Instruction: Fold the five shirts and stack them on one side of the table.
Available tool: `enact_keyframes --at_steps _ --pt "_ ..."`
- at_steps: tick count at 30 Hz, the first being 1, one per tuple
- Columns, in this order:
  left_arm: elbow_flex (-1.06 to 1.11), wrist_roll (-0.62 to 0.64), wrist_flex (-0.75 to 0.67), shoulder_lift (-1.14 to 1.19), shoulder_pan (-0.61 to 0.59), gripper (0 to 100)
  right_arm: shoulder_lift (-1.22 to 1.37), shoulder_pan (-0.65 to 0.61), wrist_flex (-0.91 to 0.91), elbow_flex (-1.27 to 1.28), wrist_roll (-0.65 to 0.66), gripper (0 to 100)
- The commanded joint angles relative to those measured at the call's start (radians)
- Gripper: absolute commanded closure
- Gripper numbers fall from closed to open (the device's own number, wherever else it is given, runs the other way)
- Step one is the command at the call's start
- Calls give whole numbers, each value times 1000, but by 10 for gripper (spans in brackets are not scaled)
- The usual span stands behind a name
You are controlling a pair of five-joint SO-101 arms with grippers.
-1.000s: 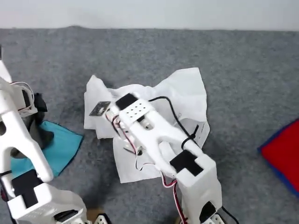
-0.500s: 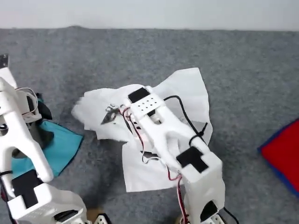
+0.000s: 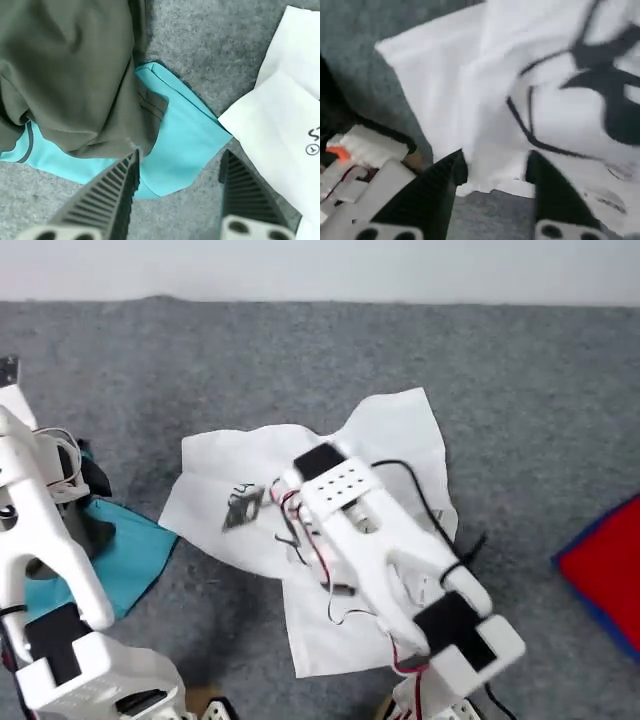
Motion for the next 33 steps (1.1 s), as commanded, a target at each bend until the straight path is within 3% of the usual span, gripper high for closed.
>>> enact_keyframes --at_steps 1,4,11,17,23,29,33 --pt "-2 -9 28 -51 0 750 -101 39 36 -107 -26 656" --pt "-2 -9 28 -51 0 750 -110 114 8 -187 -77 652" --pt "-2 -8 29 -52 0 750 -84 463 -331 -235 -427 652" --pt "-1 -8 29 -52 0 750 125 542 -532 -244 -473 652" --pt "-1 -8 29 -52 0 750 432 562 -509 -440 -480 652" --pt "1 -8 29 -52 0 750 691 605 -363 -786 -473 655" --pt "1 -8 29 -52 0 750 842 641 -274 -1010 -471 800"
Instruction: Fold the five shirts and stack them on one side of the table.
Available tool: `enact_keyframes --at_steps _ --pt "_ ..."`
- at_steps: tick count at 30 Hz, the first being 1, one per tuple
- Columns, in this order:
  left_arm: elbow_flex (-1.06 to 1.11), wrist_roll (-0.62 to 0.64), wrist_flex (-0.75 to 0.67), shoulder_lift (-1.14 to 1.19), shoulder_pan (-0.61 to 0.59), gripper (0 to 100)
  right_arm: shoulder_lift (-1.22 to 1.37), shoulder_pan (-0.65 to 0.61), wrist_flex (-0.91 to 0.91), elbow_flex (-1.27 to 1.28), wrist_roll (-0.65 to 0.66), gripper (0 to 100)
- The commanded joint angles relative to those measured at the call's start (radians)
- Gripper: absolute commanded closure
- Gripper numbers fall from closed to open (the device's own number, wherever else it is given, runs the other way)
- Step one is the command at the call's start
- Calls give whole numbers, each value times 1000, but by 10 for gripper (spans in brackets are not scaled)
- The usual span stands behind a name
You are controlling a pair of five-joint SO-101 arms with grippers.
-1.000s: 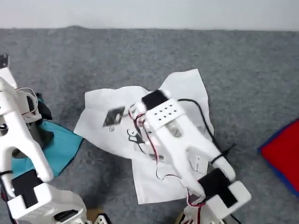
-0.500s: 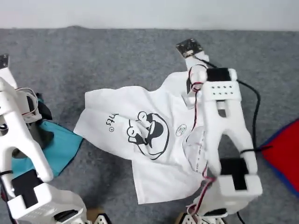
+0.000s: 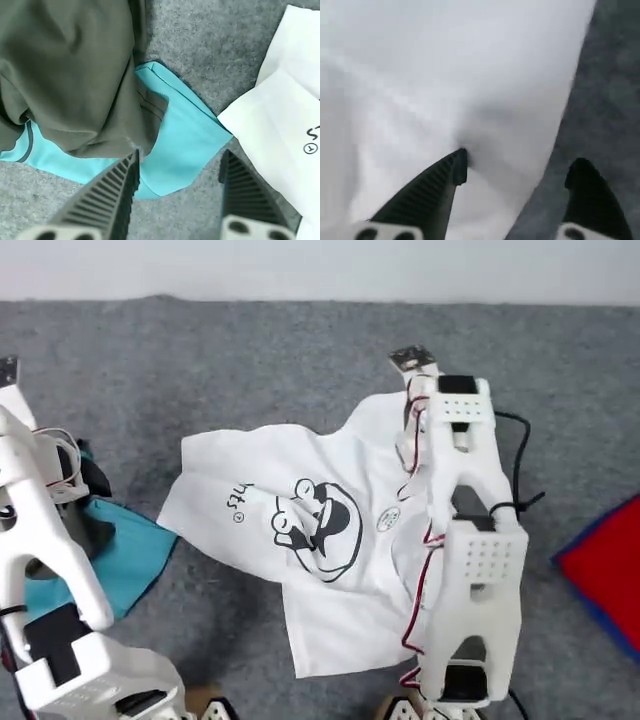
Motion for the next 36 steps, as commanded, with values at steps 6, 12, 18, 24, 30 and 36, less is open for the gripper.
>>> enact_keyframes --at_steps 6,12,18,24,30,36 --pt "-2 -8 29 -51 0 750 226 64 162 -486 -6 965" --pt "-2 -8 29 -51 0 750 318 62 203 -758 -5 991" --pt "-2 -8 29 -52 -8 750 355 68 185 -882 91 991" --pt "-2 -8 29 -52 -8 750 323 136 70 -953 126 990" --pt "-2 -8 31 -52 -8 750 325 205 -10 -918 126 828" --pt "-1 -8 31 -52 -5 750 321 211 87 -891 127 768"
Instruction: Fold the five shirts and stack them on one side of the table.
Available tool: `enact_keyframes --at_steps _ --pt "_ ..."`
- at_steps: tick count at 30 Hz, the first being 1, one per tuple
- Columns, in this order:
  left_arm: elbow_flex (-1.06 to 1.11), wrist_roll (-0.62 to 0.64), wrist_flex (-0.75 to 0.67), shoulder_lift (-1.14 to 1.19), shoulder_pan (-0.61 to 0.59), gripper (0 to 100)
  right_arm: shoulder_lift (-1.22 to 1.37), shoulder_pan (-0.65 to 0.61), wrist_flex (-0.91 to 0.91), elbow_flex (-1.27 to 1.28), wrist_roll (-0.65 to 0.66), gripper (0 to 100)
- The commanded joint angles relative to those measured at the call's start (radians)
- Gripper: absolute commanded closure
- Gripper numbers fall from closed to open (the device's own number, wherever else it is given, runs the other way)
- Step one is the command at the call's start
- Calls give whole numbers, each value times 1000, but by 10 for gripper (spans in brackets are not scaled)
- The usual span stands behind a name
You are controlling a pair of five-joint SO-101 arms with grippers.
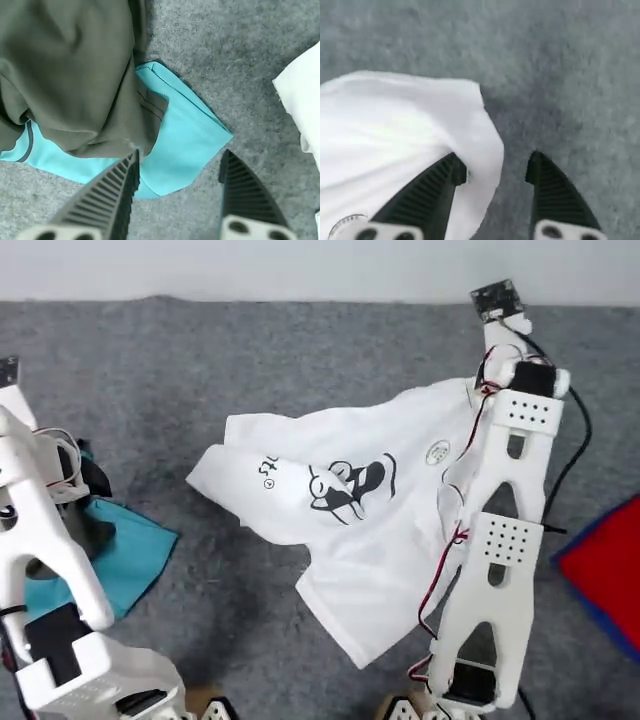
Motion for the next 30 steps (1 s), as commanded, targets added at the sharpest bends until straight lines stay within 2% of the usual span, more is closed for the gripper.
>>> enact_keyframes --at_steps 1,5,11,15,23,30 --pt "-4 -8 31 -52 -2 750 -45 1 54 -11 12 768" --pt "-4 -8 31 -52 -2 750 -45 -25 70 -29 12 768" --pt "-4 -8 31 -52 -8 750 -59 -25 -19 -124 6 771" --pt "-4 -8 31 -52 -9 750 -120 -27 -12 -135 -91 771" --pt "25 -8 31 -52 -8 750 -228 -214 335 -126 -54 768" --pt "108 -8 31 -52 -11 750 -262 -108 334 -132 -68 768"
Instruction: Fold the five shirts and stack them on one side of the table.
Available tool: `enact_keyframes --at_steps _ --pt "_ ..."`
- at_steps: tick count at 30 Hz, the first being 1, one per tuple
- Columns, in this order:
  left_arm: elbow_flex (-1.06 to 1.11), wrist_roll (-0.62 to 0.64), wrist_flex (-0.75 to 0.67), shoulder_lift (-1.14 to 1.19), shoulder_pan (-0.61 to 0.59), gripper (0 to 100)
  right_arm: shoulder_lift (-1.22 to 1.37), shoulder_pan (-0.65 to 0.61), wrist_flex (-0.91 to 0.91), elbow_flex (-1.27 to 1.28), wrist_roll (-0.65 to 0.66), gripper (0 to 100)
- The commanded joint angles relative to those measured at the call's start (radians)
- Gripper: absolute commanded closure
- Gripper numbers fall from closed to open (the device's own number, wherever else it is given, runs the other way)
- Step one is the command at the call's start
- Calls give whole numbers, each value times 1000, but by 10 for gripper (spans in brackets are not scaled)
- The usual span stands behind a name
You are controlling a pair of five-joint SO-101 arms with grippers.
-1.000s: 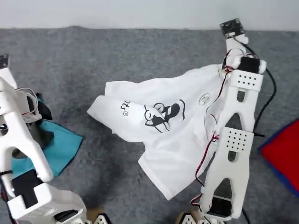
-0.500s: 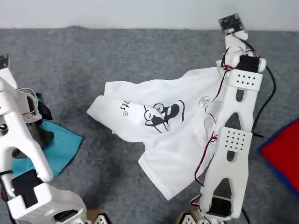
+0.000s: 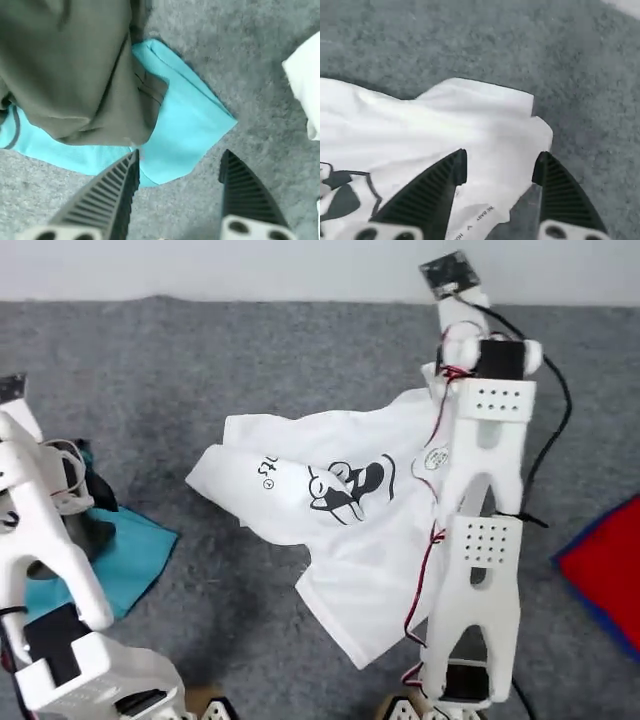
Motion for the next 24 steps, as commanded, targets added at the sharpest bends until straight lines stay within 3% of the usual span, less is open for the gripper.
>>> enact_keyframes --at_steps 1,6,10,17,24 --pt "28 -8 31 -52 0 750 -97 47 47 -40 -5 770" --pt "45 -6 29 -52 5 750 -232 33 47 123 -3 772" --pt "45 -6 29 -52 5 750 -430 -39 47 532 11 772" --pt "44 -6 29 -52 3 750 -920 -240 41 1379 261 770" --pt "44 -6 29 -52 2 750 -1308 -332 22 1961 434 771"
